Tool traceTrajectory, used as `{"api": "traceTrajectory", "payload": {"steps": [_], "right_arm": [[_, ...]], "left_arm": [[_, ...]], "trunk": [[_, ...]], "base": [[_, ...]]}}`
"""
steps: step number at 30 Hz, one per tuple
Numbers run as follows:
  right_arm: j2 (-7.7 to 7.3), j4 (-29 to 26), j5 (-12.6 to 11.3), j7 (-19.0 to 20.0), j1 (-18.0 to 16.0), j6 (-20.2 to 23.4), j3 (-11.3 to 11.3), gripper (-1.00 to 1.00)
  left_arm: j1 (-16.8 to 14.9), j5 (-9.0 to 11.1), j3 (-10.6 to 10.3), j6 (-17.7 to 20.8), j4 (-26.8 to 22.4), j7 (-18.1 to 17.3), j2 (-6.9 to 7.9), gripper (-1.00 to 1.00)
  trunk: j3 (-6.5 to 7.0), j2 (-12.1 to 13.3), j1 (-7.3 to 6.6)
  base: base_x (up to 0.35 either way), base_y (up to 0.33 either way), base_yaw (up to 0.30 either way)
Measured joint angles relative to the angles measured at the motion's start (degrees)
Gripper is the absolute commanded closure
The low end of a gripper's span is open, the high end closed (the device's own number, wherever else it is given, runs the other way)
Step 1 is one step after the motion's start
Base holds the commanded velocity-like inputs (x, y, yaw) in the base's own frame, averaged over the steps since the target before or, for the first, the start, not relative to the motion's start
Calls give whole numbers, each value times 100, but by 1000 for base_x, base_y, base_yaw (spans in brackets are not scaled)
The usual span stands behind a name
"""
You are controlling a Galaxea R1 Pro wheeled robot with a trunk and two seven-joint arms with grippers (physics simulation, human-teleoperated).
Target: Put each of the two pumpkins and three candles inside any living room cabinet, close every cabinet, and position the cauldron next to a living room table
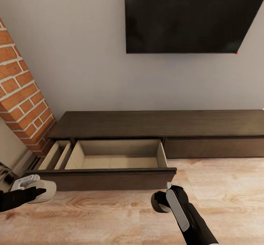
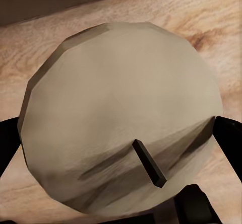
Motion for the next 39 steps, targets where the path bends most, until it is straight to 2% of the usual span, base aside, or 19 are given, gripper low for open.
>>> {"api": "traceTrajectory", "payload": {"steps": [9, 11, 15, 16, 20, 22, 25, 29, 31, 35, 39], "right_arm": [[24, -21, -31, -16, 0, -13, 7, 100], [117, -42, -38, -26, 0, -25, 10, 100], [395, -101, -4, -43, 0, -27, 41, 100], [458, -161, 26, -51, -1, -7, 112, 100], [459, -629, -56, -290, 5, 52, 745, 100], [459, -795, -73, -487, 3, 203, 971, 100], [459, -932, -197, -630, -2, 303, 1095, 100], [459, -1136, -643, -692, -99, 341, 1155, 100], [459, -1167, -745, -702, -201, 352, 1163, 100], [459, -1194, -841, -705, -383, 358, 1209, 100], [459, -1052, -869, -705, -441, 226, 1483, 100]], "left_arm": [[-1, 25, 14, 19, -4, 1, 0, 100], [-1, 45, 18, 26, -6, 0, 0, 100], [0, 60, 8, 39, -9, -1, 0, 100], [-2, 58, 0, 44, -12, -1, 0, 100], [0, 68, -24, 51, -23, 2, 0, 100], [0, 70, -28, 55, -44, 1, 0, 100], [0, 75, -35, 59, -82, 0, 0, 100], [-1, 76, -29, 61, -107, -1, 0, 100], [0, 76, -29, 62, -113, -1, -2, 100], [0, 77, -23, 62, -122, -1, -7, 100], [0, 78, 1, 62, -139, -1, -3, 100]], "trunk": [[18, 39, -21], [53, 119, -65], [125, 279, -153], [143, 319, -175], [215, 480, -263], [251, 560, -306], [305, 680, -372], [377, 841, -460], [413, 921, -504], [484, 1082, -592], [556, 1242, -680]], "base": [[81, 81, 0], [6, 6, 0], [2, 2, 0], [0, 0, 0], [0, 0, 0], [0, 0, 0], [0, 0, 0], [0, 0, 0], [0, 0, 0], [0, 0, 0], [0, 0, 0]]}}
